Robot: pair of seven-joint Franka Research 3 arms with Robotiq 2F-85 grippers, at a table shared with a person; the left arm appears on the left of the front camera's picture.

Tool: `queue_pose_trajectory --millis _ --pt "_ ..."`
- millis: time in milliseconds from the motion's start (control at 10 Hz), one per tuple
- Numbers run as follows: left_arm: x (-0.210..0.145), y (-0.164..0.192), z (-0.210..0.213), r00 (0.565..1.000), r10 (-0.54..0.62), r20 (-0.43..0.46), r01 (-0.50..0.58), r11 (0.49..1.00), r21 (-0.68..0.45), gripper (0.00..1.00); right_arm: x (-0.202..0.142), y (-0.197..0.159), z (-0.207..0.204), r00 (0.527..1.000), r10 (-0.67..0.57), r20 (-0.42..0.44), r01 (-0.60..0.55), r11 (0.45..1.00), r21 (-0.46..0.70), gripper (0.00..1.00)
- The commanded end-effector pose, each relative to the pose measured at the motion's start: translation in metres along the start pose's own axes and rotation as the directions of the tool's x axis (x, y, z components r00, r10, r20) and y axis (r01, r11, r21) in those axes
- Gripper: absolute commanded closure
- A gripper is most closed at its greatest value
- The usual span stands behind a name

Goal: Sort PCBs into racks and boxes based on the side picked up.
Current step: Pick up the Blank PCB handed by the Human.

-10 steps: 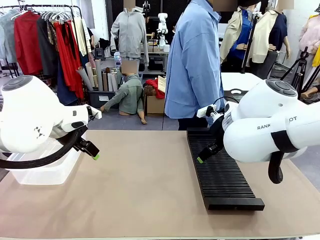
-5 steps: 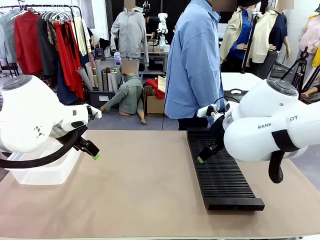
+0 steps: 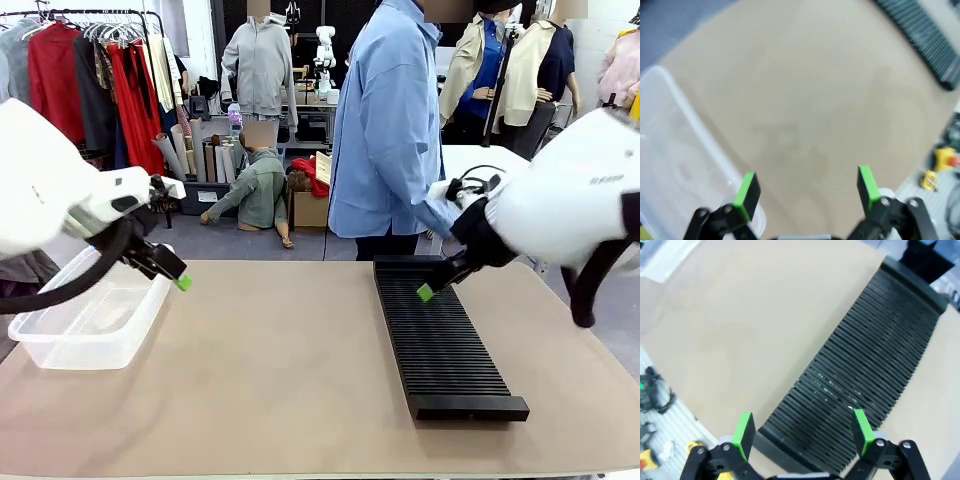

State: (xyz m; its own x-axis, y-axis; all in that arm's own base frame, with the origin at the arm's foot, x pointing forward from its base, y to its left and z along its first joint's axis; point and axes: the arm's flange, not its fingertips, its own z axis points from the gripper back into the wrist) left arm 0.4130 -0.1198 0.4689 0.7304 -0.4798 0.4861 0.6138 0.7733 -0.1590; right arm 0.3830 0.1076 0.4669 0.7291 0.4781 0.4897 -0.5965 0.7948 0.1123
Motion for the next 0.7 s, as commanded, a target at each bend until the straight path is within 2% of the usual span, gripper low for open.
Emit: queue_pose_trajectory --millis 0,100,200,300,400,500,600 --pt "0.024 0.046 0.012 0.998 -0.011 -0.063 -0.003 0.977 -0.212 0.00 0.019 -0.032 0.018 1.000 0.003 -0.024 0.001 0.986 0.166 0.00" --pt "0.033 0.058 0.018 0.998 -0.004 -0.055 -0.011 0.963 -0.271 0.00 0.028 -0.044 0.028 1.000 -0.023 -0.011 0.025 0.972 0.232 0.00" --pt "0.042 0.074 0.029 0.999 0.033 -0.035 -0.044 0.923 -0.383 0.00 0.032 -0.055 0.038 0.998 -0.059 -0.001 0.057 0.953 0.298 0.00" --pt "0.042 0.087 0.036 0.999 0.039 -0.036 -0.051 0.871 -0.488 0.00 0.032 -0.072 0.047 0.994 -0.105 0.011 0.090 0.900 0.426 0.00" --pt "0.036 0.104 0.039 0.996 0.076 -0.044 -0.088 0.813 -0.576 0.00 0.025 -0.090 0.054 0.987 -0.155 0.041 0.115 0.860 0.497 0.00" --pt "0.026 0.123 0.040 0.990 0.137 -0.022 -0.121 0.777 -0.618 0.00 0.015 -0.106 0.063 0.975 -0.207 0.078 0.126 0.807 0.577 0.00" --pt "0.007 0.148 0.040 0.976 0.216 0.005 -0.158 0.728 -0.667 0.00 -0.001 -0.130 0.073 0.960 -0.269 0.075 0.149 0.720 0.677 0.00"
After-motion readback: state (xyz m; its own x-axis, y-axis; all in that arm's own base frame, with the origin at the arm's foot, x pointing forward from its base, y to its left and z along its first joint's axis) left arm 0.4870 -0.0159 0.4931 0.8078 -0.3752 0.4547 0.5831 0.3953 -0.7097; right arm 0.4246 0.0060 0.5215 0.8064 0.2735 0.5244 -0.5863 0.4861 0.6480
